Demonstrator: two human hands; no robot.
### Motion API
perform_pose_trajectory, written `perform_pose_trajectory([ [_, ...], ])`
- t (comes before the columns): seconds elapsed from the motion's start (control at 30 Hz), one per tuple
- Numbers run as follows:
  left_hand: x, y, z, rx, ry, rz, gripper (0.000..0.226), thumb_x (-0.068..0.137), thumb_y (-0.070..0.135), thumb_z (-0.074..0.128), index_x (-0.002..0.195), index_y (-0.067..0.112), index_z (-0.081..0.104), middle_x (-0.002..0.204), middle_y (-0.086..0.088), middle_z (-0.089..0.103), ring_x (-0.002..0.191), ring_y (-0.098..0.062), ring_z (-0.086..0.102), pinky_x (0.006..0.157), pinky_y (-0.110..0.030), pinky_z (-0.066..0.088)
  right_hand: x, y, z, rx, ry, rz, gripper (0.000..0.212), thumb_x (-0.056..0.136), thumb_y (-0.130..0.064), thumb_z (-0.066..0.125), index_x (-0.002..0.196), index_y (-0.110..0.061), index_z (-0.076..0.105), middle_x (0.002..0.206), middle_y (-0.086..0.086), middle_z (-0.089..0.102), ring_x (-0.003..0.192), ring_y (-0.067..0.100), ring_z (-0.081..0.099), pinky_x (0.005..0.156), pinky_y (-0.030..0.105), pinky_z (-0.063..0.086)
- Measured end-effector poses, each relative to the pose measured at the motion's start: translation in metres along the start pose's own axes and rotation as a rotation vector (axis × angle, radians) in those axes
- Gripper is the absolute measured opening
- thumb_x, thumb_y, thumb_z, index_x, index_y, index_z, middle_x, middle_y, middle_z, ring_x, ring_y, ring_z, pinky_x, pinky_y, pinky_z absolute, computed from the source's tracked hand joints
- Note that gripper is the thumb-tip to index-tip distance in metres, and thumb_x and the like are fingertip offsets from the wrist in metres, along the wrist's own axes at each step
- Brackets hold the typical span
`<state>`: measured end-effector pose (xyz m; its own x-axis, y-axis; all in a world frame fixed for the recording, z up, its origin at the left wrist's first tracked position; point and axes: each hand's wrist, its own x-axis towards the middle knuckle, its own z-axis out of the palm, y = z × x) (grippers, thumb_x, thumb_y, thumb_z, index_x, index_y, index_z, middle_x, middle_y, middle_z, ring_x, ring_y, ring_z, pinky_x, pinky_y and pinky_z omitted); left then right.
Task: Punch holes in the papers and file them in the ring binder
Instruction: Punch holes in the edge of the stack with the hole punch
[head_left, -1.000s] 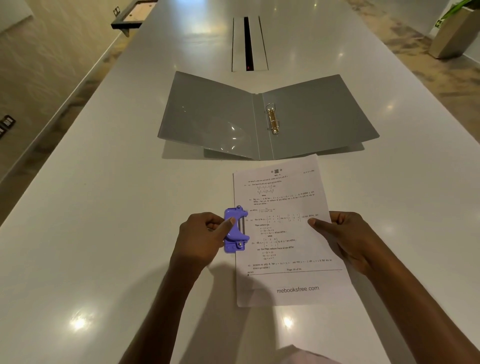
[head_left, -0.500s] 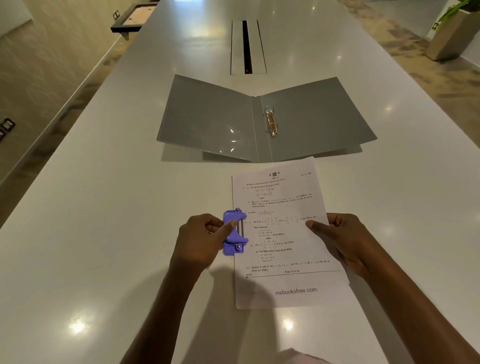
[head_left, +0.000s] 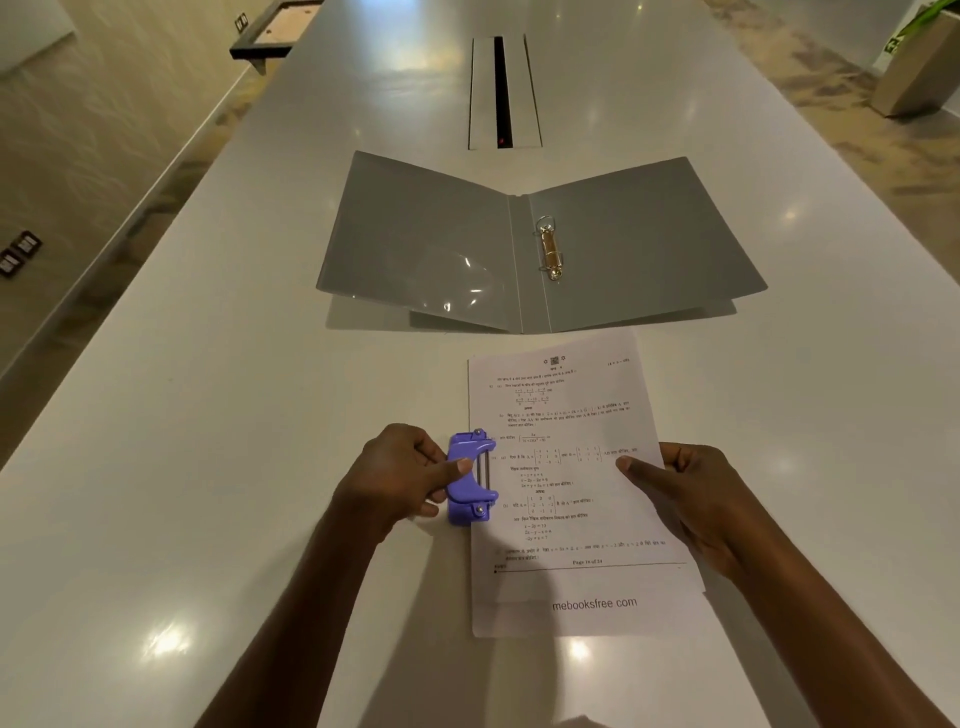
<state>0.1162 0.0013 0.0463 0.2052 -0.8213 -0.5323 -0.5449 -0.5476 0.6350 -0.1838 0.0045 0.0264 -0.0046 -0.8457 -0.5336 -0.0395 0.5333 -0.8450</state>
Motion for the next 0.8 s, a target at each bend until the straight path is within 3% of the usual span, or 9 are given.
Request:
perform_pose_trajectory([
  [0.2,0.004,-0.004,0.001,0.052,0.034,-0.006,0.039,0.086,0.034,0.085,0.086,0.000,0.066,0.063,-0.008,0.071,0.057,-0.023,0.073,0.067,-0.042,0.064,-0.001,-0.002,-0.001,-0.065,0.017,-0.012,0.017,0.096,-0.013,0.071,0.111,-0.008,0.079,0.098,0.008,0.083,0.086,0.027,0.081,0.081,0.041,0.064],
  [0.33,0.007,-0.006,-0.001,0.096,0.042,0.005,0.042,0.083,0.039,0.087,0.077,0.007,0.062,0.061,-0.009,0.072,0.070,-0.034,0.079,0.071,-0.047,0.065,-0.001,-0.003,-0.001,-0.080,0.022,-0.017,0.015,0.097,-0.013,0.071,0.108,-0.009,0.080,0.096,0.008,0.083,0.084,0.027,0.081,0.081,0.042,0.065],
  [0.43,0.006,-0.004,0.000,0.111,0.048,0.010,0.041,0.085,0.039,0.085,0.077,0.008,0.060,0.064,-0.010,0.074,0.072,-0.033,0.079,0.069,-0.043,0.064,-0.001,-0.003,-0.001,-0.091,0.029,-0.025,0.014,0.096,-0.013,0.072,0.107,-0.009,0.080,0.095,0.007,0.084,0.084,0.027,0.081,0.086,0.048,0.064],
  [0.53,0.003,-0.007,0.003,0.121,0.063,0.027,0.042,0.085,0.042,0.084,0.081,0.007,0.061,0.064,-0.010,0.075,0.062,-0.025,0.074,0.061,-0.035,0.058,-0.004,-0.002,-0.001,-0.102,0.034,-0.048,0.013,0.096,-0.012,0.072,0.105,-0.010,0.081,0.092,0.006,0.084,0.081,0.026,0.082,0.081,0.044,0.065],
  [0.7,0.000,-0.003,-0.004,0.076,0.003,-0.015,0.045,0.085,0.047,0.083,0.083,0.006,0.064,0.073,-0.012,0.077,0.061,-0.019,0.070,0.059,-0.031,0.056,-0.004,-0.001,-0.002,-0.089,0.039,-0.070,0.012,0.095,-0.010,0.072,0.104,-0.006,0.080,0.090,0.006,0.084,0.076,0.024,0.081,0.063,0.031,0.065],
  [0.8,-0.006,0.002,-0.013,-0.033,-0.088,-0.045,0.049,0.086,0.048,0.081,0.095,0.001,0.072,0.094,-0.018,0.080,0.072,-0.017,0.073,0.067,-0.030,0.061,0.000,0.000,-0.004,-0.069,0.009,-0.051,0.015,0.096,-0.009,0.072,0.107,-0.002,0.078,0.095,0.010,0.083,0.081,0.028,0.081,0.076,0.042,0.067],
])
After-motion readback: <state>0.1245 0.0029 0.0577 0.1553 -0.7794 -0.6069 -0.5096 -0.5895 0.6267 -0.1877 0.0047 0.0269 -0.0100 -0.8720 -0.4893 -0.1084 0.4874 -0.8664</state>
